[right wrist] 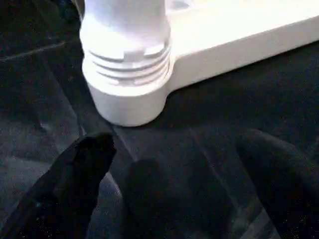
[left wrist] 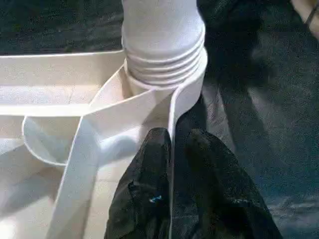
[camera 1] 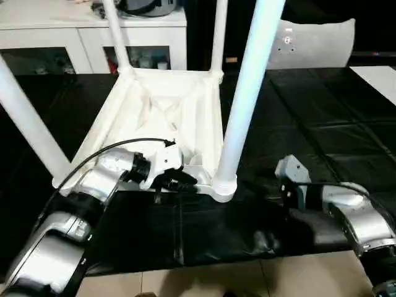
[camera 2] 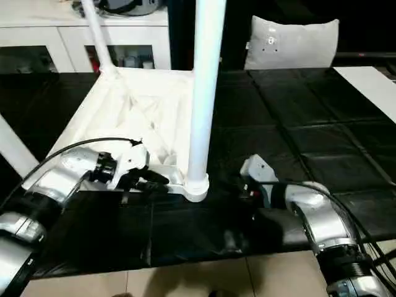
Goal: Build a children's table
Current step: Rotate table base, then rotate leg to tighten
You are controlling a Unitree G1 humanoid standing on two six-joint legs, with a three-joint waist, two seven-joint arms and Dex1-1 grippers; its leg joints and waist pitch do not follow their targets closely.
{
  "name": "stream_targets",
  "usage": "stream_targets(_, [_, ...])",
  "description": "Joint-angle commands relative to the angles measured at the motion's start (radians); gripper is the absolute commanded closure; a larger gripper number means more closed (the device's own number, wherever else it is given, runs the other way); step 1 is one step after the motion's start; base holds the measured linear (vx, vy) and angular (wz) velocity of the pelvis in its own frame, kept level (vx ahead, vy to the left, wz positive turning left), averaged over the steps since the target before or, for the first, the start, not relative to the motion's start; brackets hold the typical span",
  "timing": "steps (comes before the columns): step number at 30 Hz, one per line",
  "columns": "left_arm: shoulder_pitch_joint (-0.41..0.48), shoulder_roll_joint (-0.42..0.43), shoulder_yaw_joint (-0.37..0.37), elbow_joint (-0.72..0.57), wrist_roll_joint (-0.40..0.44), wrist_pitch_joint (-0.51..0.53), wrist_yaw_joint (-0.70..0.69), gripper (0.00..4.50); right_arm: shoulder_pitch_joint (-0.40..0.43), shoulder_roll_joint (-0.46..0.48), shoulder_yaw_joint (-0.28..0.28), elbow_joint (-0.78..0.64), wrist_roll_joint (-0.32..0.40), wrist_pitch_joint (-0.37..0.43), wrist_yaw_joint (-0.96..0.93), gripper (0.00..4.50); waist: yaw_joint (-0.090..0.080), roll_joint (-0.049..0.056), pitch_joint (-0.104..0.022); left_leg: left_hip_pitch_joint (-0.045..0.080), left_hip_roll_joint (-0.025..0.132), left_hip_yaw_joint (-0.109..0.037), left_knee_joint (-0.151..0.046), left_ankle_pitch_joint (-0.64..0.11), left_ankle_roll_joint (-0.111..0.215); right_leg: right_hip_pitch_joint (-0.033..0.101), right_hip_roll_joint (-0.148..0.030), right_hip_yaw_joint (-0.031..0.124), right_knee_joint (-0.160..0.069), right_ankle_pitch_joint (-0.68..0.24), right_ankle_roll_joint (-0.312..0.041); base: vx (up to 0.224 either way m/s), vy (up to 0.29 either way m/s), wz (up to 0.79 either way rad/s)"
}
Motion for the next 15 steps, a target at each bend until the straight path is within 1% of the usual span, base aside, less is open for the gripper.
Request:
stream_targets(1, [-0.021, -0.007, -0.011, 0.045, 0.031, -0.031, 0.019, 4.00, -0.028, 0.004, -0.003, 0.043, -0.010, -0.031, 0.009, 0.00, 0.003, -0.005, -0.073, -0.011, 0.004, 0.007, -0.064, -0.174, 0.076, 0.075, -0.045, 0.042, -0.086, -0.397, -0.129, 0.000, 0.000, 0.00])
stream_targets(2, [-0.039, -0.014, -0.013, 0.083, 0.049, -0.055, 0.024, 4.02, -0.052, 0.016, 0.004, 0.110, -0.019, -0.067, 0.011, 0.00, 0.004, -0.004, -0.074, -0.010, 0.004, 0.007, -0.064, -0.170, 0.077, 0.073, -0.047, 0.041, -0.087, -0.401, -0.131, 0.000, 0.000, 0.00])
stream_targets(3, [-0.044, -0.015, -0.014, 0.094, 0.056, -0.058, 0.022, 4.08, -0.062, 0.021, 0.008, 0.136, -0.023, -0.079, 0.010, 0.00, 0.002, -0.005, -0.076, -0.014, 0.006, 0.005, -0.064, -0.164, 0.075, 0.077, -0.048, 0.040, -0.082, -0.387, -0.139, 0.000, 0.000, 0.00])
stream_targets(4, [-0.046, -0.015, -0.015, 0.099, 0.058, -0.058, 0.020, 4.20, -0.066, 0.023, 0.009, 0.146, -0.024, -0.084, 0.010, 0.00, 0.002, -0.005, -0.074, -0.012, 0.007, 0.006, -0.064, -0.165, 0.076, 0.075, -0.047, 0.041, -0.084, -0.387, -0.140, 0.000, 0.000, 0.00])
stream_targets(5, [-0.049, -0.013, -0.019, 0.105, 0.065, -0.060, 0.018, 4.40, -0.072, 0.026, 0.011, 0.160, -0.027, -0.091, 0.011, 0.00, 0.002, -0.004, -0.075, -0.011, 0.009, 0.005, -0.065, -0.164, 0.078, 0.075, -0.048, 0.042, -0.081, -0.378, -0.148, 0.000, 0.000, 0.00])
stream_targets(6, [-0.051, -0.013, -0.020, 0.108, 0.067, -0.062, 0.019, 4.40, -0.074, 0.027, 0.011, 0.165, -0.027, -0.093, 0.012, 0.00, 0.003, -0.005, -0.075, -0.012, 0.009, 0.005, -0.065, -0.161, 0.080, 0.076, -0.048, 0.042, -0.079, -0.370, -0.152, 0.000, 0.000, 0.00])
stream_targets(7, [-0.060, -0.012, -0.030, 0.127, 0.082, -0.076, 0.021, 4.42, -0.082, 0.030, 0.012, 0.185, -0.030, -0.106, 0.013, 0.00, 0.005, -0.004, -0.075, -0.010, 0.011, 0.006, -0.065, -0.153, 0.086, 0.074, -0.047, 0.043, -0.077, -0.352, -0.164, 0.000, 0.000, 0.00])
stream_targets(8, [-0.066, -0.012, -0.034, 0.141, 0.090, -0.086, 0.022, 4.45, -0.086, 0.031, 0.012, 0.195, -0.031, -0.113, 0.014, 0.00, 0.005, -0.005, -0.076, -0.010, 0.011, 0.006, -0.065, -0.154, 0.086, 0.073, -0.046, 0.043, -0.076, -0.347, -0.166, 0.000, 0.000, 0.00])
stream_targets(9, [-0.077, -0.015, -0.035, 0.167, 0.101, -0.109, 0.033, 4.48, -0.087, 0.031, 0.011, 0.199, -0.031, -0.122, 0.017, 0.00, 0.006, -0.006, -0.075, -0.011, 0.011, 0.007, -0.064, -0.154, 0.086, 0.076, -0.047, 0.044, -0.075, -0.336, -0.170, 0.000, 0.000, 0.00])
stream_targets(11, [-0.085, -0.022, -0.024, 0.179, 0.090, -0.105, 0.023, 4.48, -0.083, 0.031, 0.006, 0.193, -0.024, -0.129, 0.024, 0.00, 0.006, -0.006, -0.074, -0.011, 0.011, 0.007, -0.065, -0.160, 0.090, 0.076, -0.047, 0.043, -0.076, -0.341, -0.171, 0.000, 0.000, 0.00])
stream_targets(13, [-0.087, -0.025, -0.011, 0.175, 0.069, -0.085, -0.029, 4.48, -0.085, 0.041, -0.009, 0.192, 0.003, -0.142, 0.047, 0.00, 0.008, -0.006, -0.074, -0.010, 0.011, 0.008, -0.065, -0.167, 0.090, 0.076, -0.049, 0.043, -0.078, -0.362, -0.168, 0.000, 0.000, 0.00])
stream_targets(14, [-0.087, -0.028, -0.002, 0.174, 0.059, -0.074, -0.047, 4.48, -0.090, 0.049, -0.021, 0.197, 0.022, -0.144, 0.061, 0.00, 0.008, -0.007, -0.074, -0.012, 0.011, 0.007, -0.064, -0.165, 0.091, 0.078, -0.049, 0.043, -0.077, -0.364, -0.168, 0.000, 0.000, 0.00])
stream_targets(15, [-0.087, -0.030, 0.004, 0.175, 0.055, -0.070, -0.056, 4.48, -0.094, 0.053, -0.027, 0.202, 0.032, -0.146, 0.068, 0.00, 0.008, -0.007, -0.075, -0.012, 0.011, 0.008, -0.064, -0.164, 0.096, 0.077, -0.050, 0.043, -0.077, -0.358, -0.172, 0.000, 0.000, 0.00])
